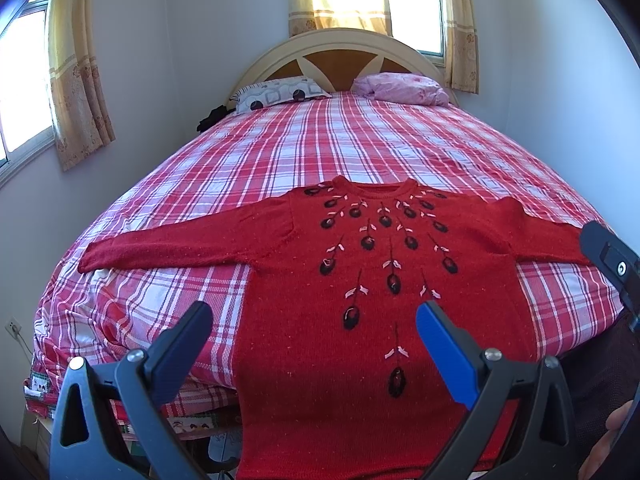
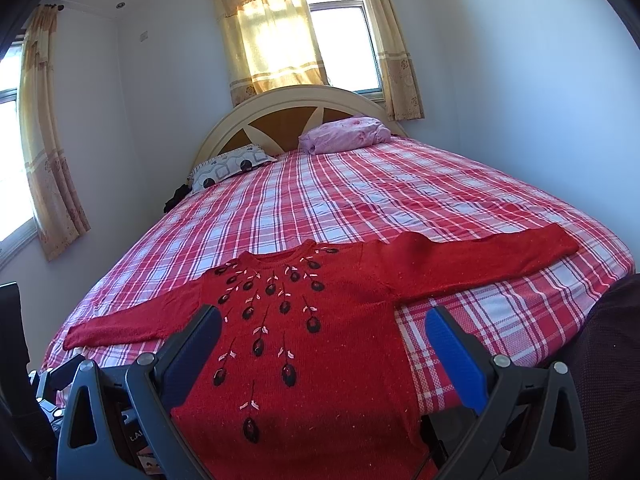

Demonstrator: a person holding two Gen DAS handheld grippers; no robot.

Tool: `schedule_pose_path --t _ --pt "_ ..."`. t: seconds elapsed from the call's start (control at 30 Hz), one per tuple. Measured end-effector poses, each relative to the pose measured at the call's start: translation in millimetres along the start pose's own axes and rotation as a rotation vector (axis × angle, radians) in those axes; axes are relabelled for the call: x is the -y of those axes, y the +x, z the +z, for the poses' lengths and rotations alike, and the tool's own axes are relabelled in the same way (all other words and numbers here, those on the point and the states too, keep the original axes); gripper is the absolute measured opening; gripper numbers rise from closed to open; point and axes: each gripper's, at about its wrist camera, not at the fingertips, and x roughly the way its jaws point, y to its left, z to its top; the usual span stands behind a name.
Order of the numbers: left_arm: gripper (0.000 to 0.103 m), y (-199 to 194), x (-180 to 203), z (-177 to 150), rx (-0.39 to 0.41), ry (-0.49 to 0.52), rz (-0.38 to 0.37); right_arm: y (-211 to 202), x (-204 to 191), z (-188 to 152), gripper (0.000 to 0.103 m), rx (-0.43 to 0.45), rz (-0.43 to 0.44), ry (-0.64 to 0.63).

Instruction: Fold small clothes

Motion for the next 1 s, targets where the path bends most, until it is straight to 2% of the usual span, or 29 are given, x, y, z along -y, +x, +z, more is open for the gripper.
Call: schedule_pose_path --t 0.43,0.7,0.8,0.87,1.0 --pt "0.103 11.2 -2.4 0.6 -0.042 -0.004 -0.007 9.3 3.4 -5.3 0.102 -0.027 -0.006 0.009" --pt "0.103 30.6 -4.5 7.6 -0.056 -0.005 -0.022 25.4 21.4 -3.5 0.102 -0.011 -0.053 0.006" --pt "0.103 41.8 -9.4 11.3 -0.064 -0.031 -0.071 36.9 38.3 -3.7 0.102 0.0 -0.078 0.02" --pt "0.103 52.3 -11.9 14.0 -0.073 -0.049 -0.104 51.5 53.6 -4.5 0.102 -0.033 -0.105 0.035" --pt "0.103 76.1 -9.4 24.3 -0.113 -0.065 -0.142 77.2 108.5 -4.7 0.101 -0.07 -0.161 0.139"
